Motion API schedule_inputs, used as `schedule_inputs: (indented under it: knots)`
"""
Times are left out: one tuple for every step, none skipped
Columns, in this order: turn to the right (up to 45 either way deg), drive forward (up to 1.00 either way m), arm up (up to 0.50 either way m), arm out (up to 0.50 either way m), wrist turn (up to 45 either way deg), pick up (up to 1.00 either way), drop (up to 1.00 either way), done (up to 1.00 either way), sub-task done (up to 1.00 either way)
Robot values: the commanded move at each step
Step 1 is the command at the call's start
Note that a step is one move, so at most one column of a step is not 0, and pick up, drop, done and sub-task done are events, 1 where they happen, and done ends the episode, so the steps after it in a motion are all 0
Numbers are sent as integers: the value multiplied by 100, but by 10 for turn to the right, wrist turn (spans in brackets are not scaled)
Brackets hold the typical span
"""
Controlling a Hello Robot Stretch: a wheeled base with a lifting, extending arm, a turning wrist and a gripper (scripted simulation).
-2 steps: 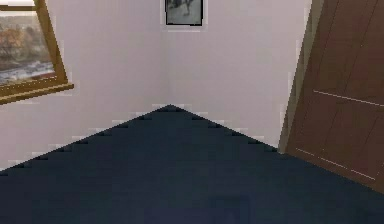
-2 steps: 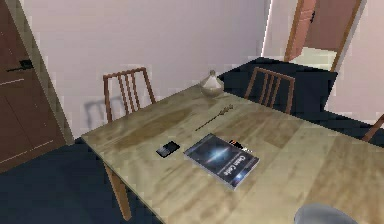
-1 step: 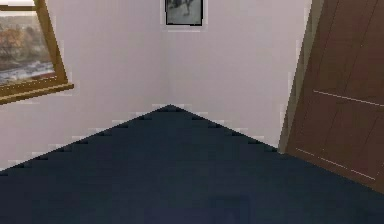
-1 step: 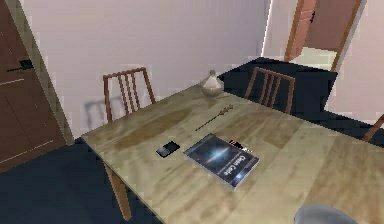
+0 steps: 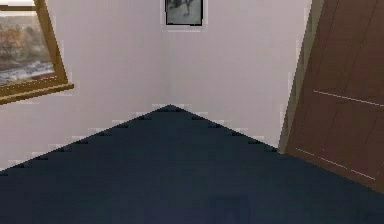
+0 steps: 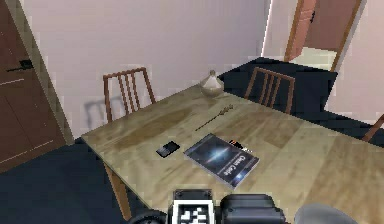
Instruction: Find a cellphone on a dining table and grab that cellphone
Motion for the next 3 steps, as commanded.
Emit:
schedule_inputs:
  knots:
    - [0,0,0,42,0,0,0,0,0]
    - [0,0,0,0,450,0,0,0,0]
    - [0,0,0,0,450,0,0,0,0]
